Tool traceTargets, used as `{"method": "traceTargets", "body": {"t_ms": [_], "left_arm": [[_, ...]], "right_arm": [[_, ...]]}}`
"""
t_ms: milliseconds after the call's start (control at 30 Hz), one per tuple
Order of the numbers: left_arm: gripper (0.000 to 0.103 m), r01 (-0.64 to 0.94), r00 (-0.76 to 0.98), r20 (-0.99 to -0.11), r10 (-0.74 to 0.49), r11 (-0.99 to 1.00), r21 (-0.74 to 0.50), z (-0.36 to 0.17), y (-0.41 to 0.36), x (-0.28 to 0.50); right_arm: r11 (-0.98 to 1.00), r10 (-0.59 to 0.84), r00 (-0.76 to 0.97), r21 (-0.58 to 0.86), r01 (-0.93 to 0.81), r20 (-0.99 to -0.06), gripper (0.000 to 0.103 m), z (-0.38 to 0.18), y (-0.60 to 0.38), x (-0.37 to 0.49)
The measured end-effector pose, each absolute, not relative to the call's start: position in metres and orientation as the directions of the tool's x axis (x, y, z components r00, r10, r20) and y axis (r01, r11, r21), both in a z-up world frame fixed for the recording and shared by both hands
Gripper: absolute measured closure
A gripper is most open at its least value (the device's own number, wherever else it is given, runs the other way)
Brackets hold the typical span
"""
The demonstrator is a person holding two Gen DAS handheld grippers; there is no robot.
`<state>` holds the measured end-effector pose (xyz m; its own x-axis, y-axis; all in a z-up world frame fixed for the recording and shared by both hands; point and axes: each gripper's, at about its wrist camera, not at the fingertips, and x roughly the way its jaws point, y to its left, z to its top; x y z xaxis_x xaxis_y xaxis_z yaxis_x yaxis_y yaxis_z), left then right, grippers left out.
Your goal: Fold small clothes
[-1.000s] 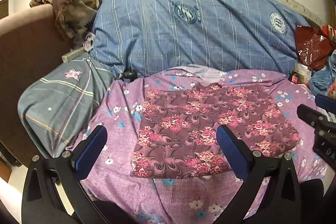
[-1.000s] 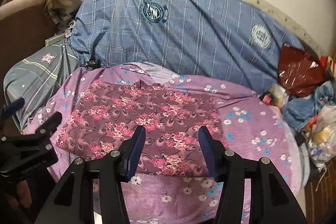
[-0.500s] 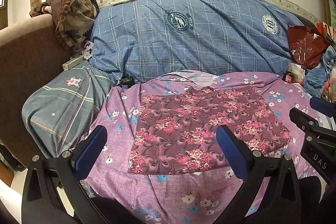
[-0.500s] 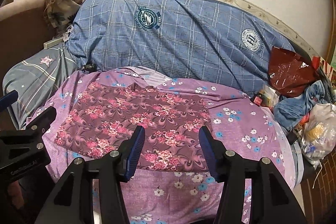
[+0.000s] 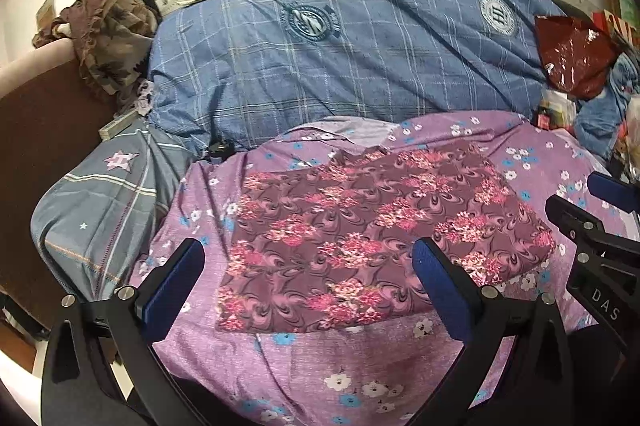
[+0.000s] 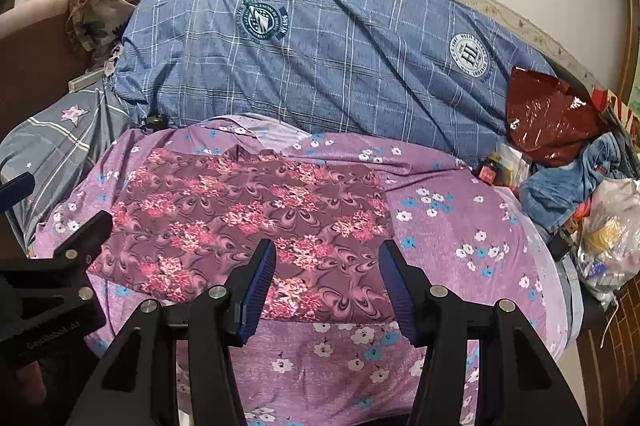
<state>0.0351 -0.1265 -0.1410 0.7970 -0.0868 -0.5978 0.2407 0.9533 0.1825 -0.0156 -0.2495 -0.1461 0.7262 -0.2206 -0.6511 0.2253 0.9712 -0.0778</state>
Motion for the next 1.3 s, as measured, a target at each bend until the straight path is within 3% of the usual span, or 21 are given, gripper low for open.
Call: {"method": "traceTargets", "body": {"t_ms": [767, 1000, 1100, 1167, 1233, 1300], "left_arm": [[0.000, 0.323, 0.722, -0.670, -0.171, 0.940, 0.107, -0.192, -0.165, 0.122], [0.000, 0.265, 0.719, -0.687, -0.109, 0.956, 0.125, -0.224, -0.137, 0.138], [0.000, 0.208, 0.707, -0.705, -0.055, 0.969, 0.133, -0.245, -0.117, 0.151], [0.000, 0.184, 0.663, -0.749, -0.005, 0.971, 0.156, -0.265, -0.105, 0.165], [0.000, 0.177, 0.581, -0.813, 0.040, 0.969, 0.174, -0.287, -0.100, 0.179], [0.000, 0.180, 0.569, -0.822, 0.007, 0.975, 0.134, -0.290, -0.094, 0.181]], "right_arm": [[0.943, -0.308, 0.590, -0.159, 0.292, -0.747, 0.047, -0.201, -0.274, 0.050], [0.942, -0.235, 0.587, -0.034, 0.333, -0.775, 0.048, -0.234, -0.297, 0.054], [0.925, -0.199, 0.555, 0.033, 0.379, -0.808, 0.053, -0.269, -0.318, 0.052], [0.907, -0.185, 0.506, 0.051, 0.417, -0.843, 0.068, -0.295, -0.333, 0.051], [0.890, -0.137, 0.504, 0.118, 0.441, -0.852, 0.068, -0.303, -0.343, 0.050], [0.895, -0.156, 0.493, 0.089, 0.437, -0.856, 0.068, -0.294, -0.340, 0.053]]}}
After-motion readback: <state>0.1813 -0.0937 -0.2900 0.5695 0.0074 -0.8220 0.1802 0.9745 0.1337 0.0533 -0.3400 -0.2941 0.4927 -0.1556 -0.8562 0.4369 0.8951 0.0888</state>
